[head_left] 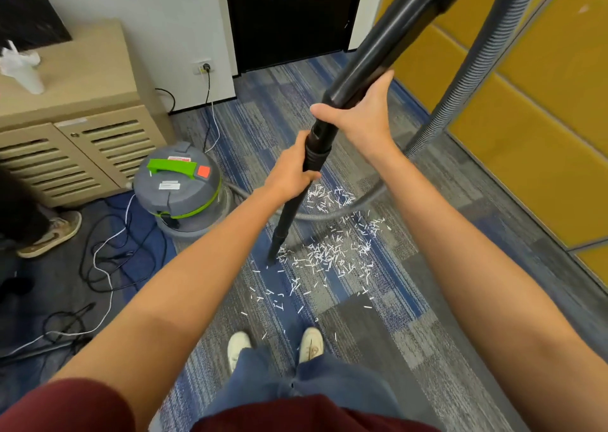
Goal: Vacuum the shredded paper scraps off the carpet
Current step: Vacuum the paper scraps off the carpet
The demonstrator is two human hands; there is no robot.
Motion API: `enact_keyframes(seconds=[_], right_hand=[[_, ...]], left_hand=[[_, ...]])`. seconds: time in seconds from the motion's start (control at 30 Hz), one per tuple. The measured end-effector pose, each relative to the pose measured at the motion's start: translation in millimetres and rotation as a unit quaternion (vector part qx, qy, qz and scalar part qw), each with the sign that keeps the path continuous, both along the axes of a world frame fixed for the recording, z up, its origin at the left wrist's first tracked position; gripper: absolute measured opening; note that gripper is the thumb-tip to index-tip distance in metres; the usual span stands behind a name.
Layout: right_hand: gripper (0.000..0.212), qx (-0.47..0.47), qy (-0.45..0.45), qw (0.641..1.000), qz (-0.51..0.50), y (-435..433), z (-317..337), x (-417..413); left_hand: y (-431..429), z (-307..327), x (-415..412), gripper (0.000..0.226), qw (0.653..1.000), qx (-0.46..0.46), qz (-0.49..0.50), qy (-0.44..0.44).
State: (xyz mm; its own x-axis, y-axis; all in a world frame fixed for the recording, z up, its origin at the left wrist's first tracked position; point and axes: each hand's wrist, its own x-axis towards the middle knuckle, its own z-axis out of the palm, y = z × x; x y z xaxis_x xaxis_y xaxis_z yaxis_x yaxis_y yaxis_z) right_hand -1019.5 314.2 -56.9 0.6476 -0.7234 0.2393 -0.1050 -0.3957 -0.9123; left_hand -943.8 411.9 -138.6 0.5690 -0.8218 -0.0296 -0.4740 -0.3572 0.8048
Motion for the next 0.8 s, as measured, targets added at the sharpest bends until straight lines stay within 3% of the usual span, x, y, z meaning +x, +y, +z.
enact_keyframes(seconds=[0.57, 0.8], right_hand=[[0.078, -0.056, -0.028, 0.998, -0.016, 33, 11, 44], [0.078, -0.022, -0.032, 0.999, -0.014, 43, -10, 49]], left_hand=[[37, 11, 34, 0.067, 1.0, -0.019, 0.011, -0.008], [47, -1, 41, 0.063, 0.999, 0.009, 0.033, -0.005]])
